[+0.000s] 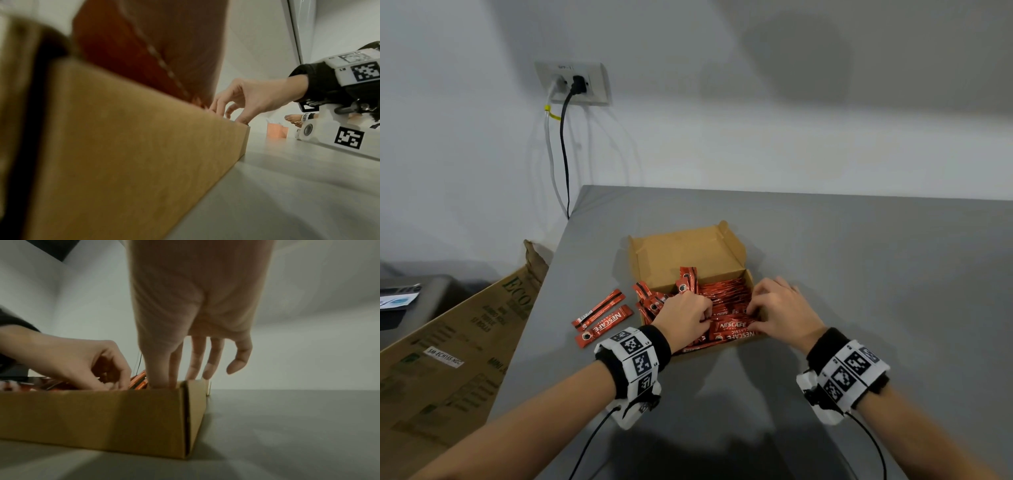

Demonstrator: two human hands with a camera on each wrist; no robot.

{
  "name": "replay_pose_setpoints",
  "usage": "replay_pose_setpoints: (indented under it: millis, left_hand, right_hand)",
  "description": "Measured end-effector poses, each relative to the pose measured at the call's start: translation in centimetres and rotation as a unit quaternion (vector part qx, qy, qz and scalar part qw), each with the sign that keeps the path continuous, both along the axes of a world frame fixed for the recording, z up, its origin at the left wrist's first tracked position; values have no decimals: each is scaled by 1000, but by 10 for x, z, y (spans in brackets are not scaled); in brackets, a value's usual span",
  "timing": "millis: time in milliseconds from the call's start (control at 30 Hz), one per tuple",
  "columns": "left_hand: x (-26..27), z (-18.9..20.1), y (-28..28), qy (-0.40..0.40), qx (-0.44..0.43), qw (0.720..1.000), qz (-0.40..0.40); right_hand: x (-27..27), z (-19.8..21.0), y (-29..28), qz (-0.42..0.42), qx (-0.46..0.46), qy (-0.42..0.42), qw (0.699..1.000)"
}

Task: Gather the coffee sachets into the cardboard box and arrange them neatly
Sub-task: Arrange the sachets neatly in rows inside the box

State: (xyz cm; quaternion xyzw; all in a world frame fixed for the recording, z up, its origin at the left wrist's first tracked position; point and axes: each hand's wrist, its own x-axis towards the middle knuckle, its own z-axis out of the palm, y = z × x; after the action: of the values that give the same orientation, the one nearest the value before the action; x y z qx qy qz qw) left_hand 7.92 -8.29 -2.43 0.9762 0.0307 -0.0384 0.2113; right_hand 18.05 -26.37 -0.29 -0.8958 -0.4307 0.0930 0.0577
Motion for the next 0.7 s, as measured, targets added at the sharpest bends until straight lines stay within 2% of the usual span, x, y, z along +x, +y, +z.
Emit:
replay_pose_setpoints:
  millis: [167, 433, 700]
  left_hand:
    - [-2, -4, 3, -8, -16, 1000, 13]
    - [-1, 2, -4, -9, -5, 1000, 7]
    - [2, 0, -2, -17, 29, 999, 4]
  right_hand:
    - [-3, -8, 6, -4, -14, -28, 1000]
    - [-9, -11, 10, 11, -28, -120, 992]
    - [-5, -8, 6, -17, 36, -55, 998]
